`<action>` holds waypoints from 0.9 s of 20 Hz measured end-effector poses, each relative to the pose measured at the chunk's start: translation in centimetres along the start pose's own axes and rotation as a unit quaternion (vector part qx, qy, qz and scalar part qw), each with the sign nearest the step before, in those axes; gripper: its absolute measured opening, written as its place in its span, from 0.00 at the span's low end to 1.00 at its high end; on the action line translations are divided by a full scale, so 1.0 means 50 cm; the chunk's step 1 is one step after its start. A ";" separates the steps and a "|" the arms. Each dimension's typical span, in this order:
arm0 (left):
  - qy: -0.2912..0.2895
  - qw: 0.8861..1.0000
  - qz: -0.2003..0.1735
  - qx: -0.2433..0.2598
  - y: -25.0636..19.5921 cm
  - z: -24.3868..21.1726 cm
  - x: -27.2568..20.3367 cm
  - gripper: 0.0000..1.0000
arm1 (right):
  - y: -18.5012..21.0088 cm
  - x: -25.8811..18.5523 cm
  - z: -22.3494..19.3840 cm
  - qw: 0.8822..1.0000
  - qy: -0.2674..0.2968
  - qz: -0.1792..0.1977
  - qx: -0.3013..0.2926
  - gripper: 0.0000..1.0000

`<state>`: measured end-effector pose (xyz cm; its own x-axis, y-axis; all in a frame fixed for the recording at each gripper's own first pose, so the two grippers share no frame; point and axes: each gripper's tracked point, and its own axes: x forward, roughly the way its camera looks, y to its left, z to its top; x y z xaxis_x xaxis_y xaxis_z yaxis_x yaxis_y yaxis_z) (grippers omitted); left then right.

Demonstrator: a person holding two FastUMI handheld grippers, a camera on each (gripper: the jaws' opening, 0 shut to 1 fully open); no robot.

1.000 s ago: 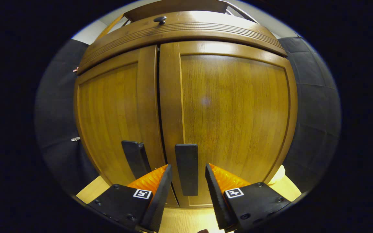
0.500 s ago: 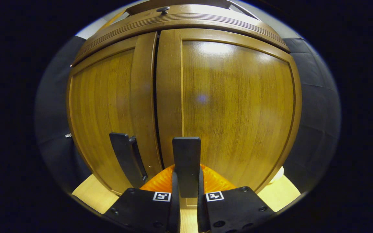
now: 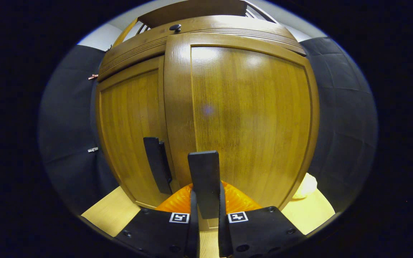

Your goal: Open the right door of the double-door shoe cabinet with the right hand, and open the left door with the left hand.

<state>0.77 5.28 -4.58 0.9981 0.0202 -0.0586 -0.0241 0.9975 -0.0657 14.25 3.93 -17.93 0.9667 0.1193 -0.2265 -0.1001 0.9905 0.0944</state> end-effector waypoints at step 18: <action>-0.008 1.000 -0.029 -0.005 -0.136 0.004 -0.035 0.96 | -0.180 -0.252 -0.020 0.999 -0.005 -0.034 0.010 0.23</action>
<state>-0.78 -1.54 -3.81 0.9986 -0.0364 -0.0389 0.0332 0.9964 -0.0785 2.72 -6.42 -16.91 0.9736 0.0502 -0.2226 -0.0286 0.9947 0.0990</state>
